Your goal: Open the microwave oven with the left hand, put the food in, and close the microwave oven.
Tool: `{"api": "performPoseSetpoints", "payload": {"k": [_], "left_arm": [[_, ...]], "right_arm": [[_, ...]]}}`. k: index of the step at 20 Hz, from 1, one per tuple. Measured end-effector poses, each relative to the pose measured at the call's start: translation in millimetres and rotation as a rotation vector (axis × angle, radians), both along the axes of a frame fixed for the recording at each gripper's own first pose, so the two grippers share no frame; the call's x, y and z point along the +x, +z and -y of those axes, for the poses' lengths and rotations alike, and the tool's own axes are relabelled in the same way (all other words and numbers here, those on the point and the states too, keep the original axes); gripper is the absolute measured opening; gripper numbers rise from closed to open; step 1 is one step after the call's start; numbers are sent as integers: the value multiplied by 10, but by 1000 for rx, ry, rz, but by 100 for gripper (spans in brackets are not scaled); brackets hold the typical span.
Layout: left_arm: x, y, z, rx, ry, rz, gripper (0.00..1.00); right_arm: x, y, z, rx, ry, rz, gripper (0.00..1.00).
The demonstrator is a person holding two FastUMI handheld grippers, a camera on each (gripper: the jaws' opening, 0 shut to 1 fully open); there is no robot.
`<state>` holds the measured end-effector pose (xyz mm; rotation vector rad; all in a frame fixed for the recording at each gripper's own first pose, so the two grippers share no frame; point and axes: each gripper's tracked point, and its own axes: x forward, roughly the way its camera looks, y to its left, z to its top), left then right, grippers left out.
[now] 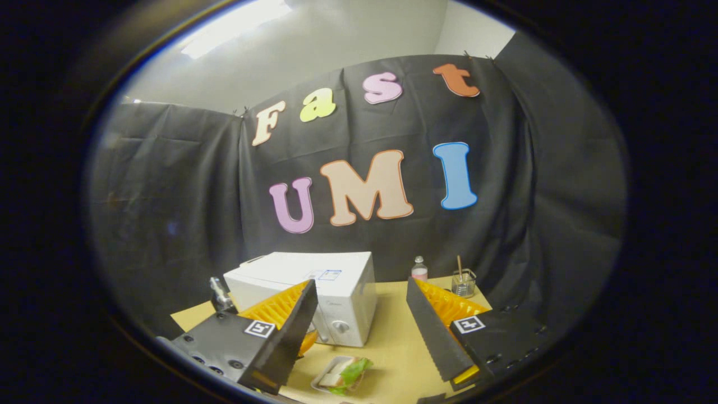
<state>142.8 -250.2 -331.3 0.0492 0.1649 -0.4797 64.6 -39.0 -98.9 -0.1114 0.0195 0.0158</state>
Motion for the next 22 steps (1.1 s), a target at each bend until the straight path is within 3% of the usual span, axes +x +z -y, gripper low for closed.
{"api": "performPoseSetpoints", "payload": {"k": [4,7,9,14,17,22], "left_arm": [[169,-136,68,72,27,23,63],[257,-238,80,62,50,6,42],[263,-197,88,33,61,18,34],[274,-202,88,8,67,17,34],[281,-185,87,-19,57,15,27],[244,-181,84,-46,39,2,19]], "right_arm": [[-71,-50,-48,-28,18,10,92],[-113,-118,-70,-9,19,10,92],[-125,-179,-108,-6,30,3,92],[-156,-365,-159,-10,48,-25,92],[-170,-462,-185,-9,53,-36,92],[-211,-663,-92,-57,-24,-45,92]]}}
